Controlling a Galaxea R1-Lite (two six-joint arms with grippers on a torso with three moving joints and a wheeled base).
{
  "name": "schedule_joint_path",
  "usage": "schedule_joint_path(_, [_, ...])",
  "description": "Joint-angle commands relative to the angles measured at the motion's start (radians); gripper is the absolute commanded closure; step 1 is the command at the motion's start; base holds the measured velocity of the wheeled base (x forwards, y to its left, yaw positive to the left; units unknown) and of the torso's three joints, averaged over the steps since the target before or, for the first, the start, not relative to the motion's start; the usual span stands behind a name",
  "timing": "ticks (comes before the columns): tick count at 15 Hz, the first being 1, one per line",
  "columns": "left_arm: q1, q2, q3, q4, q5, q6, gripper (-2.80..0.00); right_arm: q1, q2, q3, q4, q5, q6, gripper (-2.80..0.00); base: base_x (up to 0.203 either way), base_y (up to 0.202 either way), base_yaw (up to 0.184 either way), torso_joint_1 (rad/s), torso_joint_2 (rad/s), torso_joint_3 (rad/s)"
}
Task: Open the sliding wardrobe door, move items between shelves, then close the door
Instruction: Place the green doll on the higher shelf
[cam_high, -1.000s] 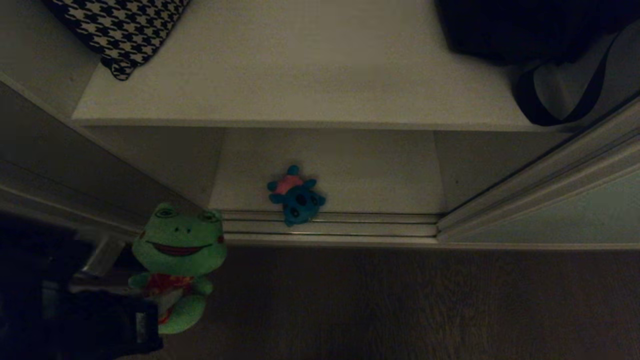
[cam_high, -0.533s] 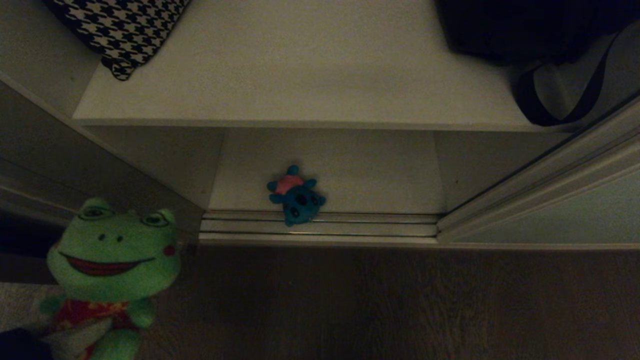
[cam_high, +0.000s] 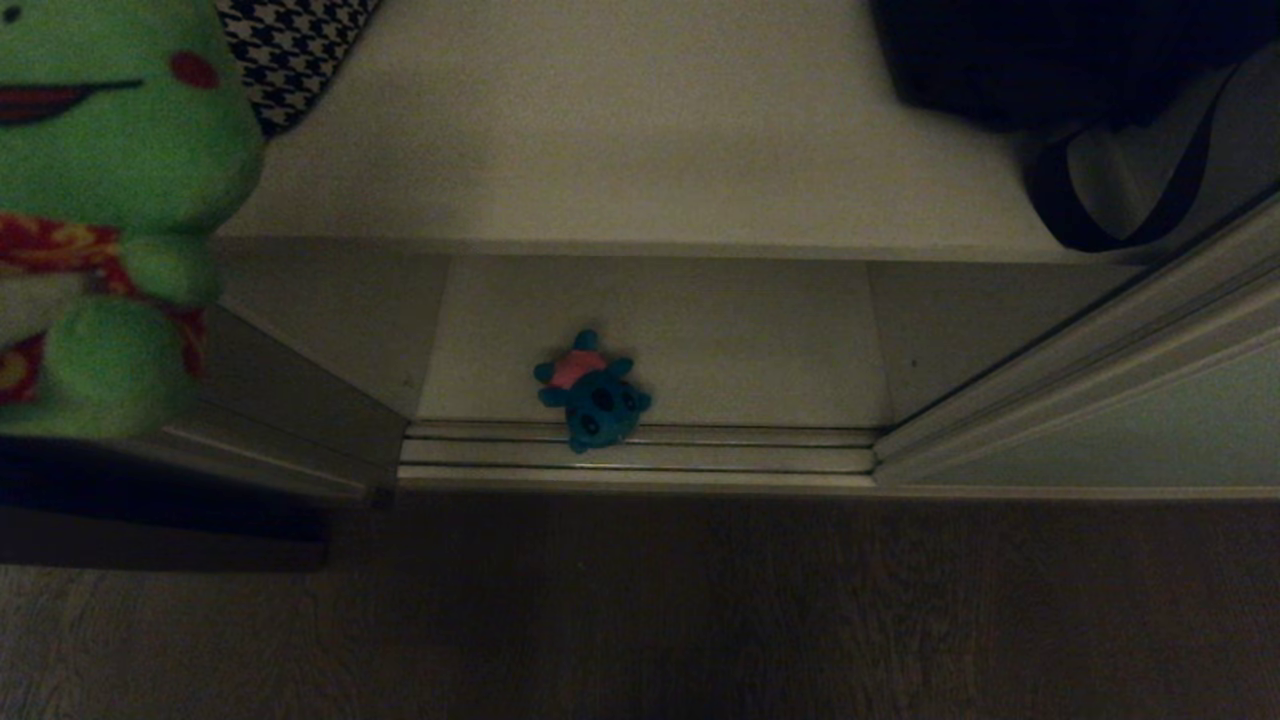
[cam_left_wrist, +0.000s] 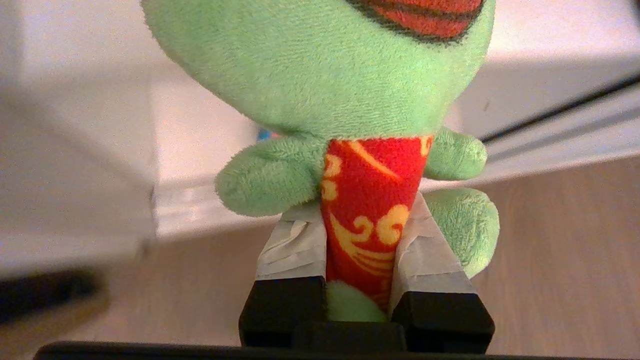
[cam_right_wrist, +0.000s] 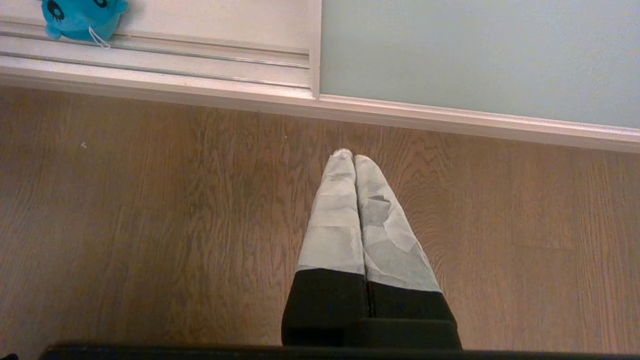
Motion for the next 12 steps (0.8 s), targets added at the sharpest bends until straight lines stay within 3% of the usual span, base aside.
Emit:
schedule_joint_path(1, [-0.001, 0.189, -0.077, -0.042, -0.007, 0.001, 0.00, 0.000, -0.003, 0.000, 0.000, 0.000, -0.001, 0.00, 0.000, 0.000, 0.000, 0.000, 0.00, 0.000])
schedule_joint_path(5, [-0.002, 0.535, -0.191, -0.331, 0.000, -0.009, 0.00, 0.000, -0.003, 0.000, 0.000, 0.000, -0.001, 0.00, 0.000, 0.000, 0.000, 0.000, 0.00, 0.000])
schedule_joint_path(7, [-0.003, 0.667, -0.320, -0.453, 0.039, -0.026, 0.00, 0.002, -0.003, 0.000, 0.000, 0.000, -0.001, 0.00, 0.000, 0.000, 0.000, 0.000, 0.00, 0.000])
schedule_joint_path(12, [-0.003, 0.830, -0.490, -0.551, 0.098, -0.059, 0.00, 0.000, -0.003, 0.000, 0.000, 0.000, -0.001, 0.00, 0.000, 0.000, 0.000, 0.000, 0.00, 0.000])
